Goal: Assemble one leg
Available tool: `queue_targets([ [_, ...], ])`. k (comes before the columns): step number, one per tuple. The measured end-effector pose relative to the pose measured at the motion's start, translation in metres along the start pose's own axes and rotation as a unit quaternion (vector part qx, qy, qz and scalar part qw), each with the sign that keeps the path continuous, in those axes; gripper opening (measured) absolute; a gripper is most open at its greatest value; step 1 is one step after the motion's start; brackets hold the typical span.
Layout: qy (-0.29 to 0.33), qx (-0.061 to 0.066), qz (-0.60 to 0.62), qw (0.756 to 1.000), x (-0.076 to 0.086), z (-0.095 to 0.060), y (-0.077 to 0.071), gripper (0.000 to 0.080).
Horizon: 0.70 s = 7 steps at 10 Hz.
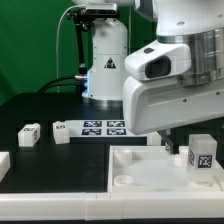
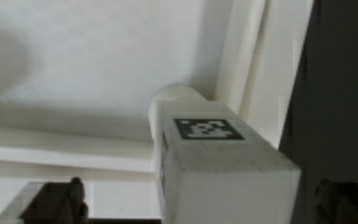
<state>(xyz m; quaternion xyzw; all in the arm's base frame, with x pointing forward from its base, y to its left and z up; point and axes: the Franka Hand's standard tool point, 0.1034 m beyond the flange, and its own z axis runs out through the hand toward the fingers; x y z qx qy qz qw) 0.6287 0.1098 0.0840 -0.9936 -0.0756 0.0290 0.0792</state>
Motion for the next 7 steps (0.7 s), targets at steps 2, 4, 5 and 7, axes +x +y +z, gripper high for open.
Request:
queue_targets([
  [2,0.012,-0.002,-0.002,1.000,-0.0001,0.0022,-0.0034,0.0649],
  [4,0.014,-0.002,-0.007,1.000,-0.0004,0.0050,-0.0003,0.0526],
  [5,0.015,-0.002,-0.008,1.000,0.0000,0.0048,-0.0009,0.0387],
  [7,0.015,-0.002,-0.008,1.000,0.0000,0.0047,-0.0008,0.0291],
])
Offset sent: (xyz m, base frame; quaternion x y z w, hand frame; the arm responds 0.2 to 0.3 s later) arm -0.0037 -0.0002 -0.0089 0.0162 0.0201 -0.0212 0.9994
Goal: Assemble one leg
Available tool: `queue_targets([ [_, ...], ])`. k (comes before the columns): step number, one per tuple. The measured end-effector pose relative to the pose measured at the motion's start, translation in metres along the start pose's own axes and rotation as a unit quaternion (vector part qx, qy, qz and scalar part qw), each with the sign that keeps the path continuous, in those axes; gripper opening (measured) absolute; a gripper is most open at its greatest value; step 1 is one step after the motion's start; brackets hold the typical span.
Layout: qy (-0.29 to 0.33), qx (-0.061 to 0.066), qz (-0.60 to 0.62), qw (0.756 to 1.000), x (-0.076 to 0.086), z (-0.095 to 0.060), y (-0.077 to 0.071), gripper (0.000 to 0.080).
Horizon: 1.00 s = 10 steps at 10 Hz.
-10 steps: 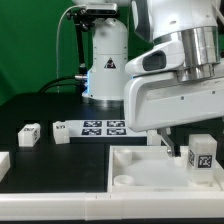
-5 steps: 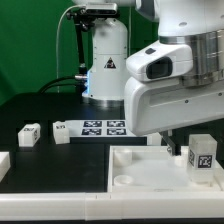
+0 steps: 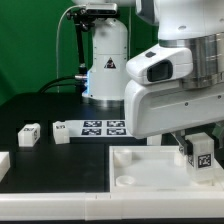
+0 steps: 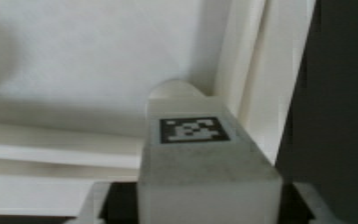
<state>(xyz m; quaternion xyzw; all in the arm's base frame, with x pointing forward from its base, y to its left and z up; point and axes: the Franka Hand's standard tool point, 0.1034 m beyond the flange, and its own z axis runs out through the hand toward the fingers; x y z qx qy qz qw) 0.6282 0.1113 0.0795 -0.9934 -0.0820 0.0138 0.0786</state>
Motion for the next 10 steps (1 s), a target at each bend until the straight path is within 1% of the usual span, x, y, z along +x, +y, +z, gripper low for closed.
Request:
queue_targets([
  [3,0.000,0.000,0.016,1.000,0.0000,0.0001,-0.0002,0.0291],
  [4,0.000,0.001,0.036,0.999,0.0000,0.0001,-0.0007,0.0291],
  [5,0.002,0.003,0.089,0.996,0.0003,0.0003,-0.0007,0.0291],
  [6,0.016,0.012,0.197,0.980,0.0023,0.0001,0.0030,0.0291],
  [7,0.023,0.014,0.270,0.963,0.0011,0.0005,0.0025,0.0291],
  [8,0.023,0.014,0.354,0.935,0.0010,0.0011,0.0016,0.0291],
  [10,0.022,0.008,0.509,0.860,0.0001,0.0034,-0.0026,0.0293],
])
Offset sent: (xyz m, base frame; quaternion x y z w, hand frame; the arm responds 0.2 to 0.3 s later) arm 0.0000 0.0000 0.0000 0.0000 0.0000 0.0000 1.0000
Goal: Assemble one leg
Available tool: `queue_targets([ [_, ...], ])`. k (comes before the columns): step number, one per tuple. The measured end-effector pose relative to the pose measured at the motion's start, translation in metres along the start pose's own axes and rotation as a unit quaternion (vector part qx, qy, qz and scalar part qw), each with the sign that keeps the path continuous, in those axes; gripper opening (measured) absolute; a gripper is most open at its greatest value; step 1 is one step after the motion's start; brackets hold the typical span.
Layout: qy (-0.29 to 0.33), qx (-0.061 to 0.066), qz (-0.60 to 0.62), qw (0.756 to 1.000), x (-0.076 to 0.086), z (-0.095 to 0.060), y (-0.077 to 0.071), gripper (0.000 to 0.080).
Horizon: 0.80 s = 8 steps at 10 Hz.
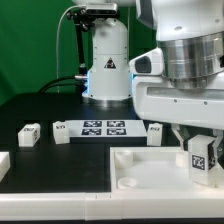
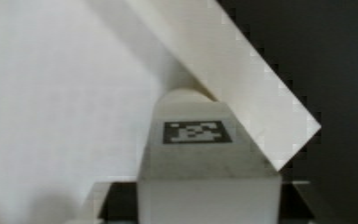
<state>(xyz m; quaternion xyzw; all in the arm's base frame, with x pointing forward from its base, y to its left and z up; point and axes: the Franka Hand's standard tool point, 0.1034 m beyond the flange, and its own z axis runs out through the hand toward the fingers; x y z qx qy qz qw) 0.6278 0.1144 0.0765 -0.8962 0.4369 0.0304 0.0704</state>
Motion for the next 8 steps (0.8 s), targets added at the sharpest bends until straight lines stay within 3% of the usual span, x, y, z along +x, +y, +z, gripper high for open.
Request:
queue_targets([
  [3,0.009,-0.006,0.144,0.989,-0.003,0.000,-0.003,0.0293],
  [5,0.008,-0.005,0.138,0.990,-0.004,0.001,-0.002,0.0293],
  [7,0.006,-0.008,0.090,0.996,-0.008,0.004,-0.002,0.0597],
  [8,0.005,-0.009,0.035,0.999,-0.011,0.004,-0.004,0.0633],
])
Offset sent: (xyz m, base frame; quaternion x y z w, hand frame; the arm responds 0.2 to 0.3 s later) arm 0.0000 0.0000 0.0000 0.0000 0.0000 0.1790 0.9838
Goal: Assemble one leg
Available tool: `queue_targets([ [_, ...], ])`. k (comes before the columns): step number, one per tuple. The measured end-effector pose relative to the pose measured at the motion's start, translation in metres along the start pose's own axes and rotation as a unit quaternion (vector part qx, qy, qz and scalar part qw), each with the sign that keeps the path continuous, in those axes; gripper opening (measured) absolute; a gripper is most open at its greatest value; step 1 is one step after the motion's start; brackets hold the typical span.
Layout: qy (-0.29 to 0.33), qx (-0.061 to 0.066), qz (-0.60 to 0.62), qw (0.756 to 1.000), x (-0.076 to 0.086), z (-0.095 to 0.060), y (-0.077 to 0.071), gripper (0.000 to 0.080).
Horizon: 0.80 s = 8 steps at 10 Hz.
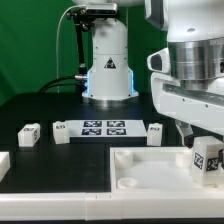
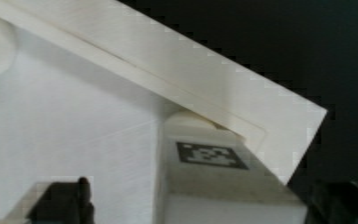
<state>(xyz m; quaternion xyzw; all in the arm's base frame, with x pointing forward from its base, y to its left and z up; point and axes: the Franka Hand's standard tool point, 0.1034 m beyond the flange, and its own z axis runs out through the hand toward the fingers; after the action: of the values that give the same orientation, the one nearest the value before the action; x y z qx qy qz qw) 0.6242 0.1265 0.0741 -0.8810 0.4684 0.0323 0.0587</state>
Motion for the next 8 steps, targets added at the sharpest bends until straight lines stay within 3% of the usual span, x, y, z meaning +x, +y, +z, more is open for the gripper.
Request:
queue_targets([
  [3,-0.007,-0.009,-0.239,0.971,-0.0066,0.0008,-0.0017,0.0649],
  [8,-0.007,-0.007,-0.475,0.880,-0.0022,0.0012,0.0000,0.0649],
])
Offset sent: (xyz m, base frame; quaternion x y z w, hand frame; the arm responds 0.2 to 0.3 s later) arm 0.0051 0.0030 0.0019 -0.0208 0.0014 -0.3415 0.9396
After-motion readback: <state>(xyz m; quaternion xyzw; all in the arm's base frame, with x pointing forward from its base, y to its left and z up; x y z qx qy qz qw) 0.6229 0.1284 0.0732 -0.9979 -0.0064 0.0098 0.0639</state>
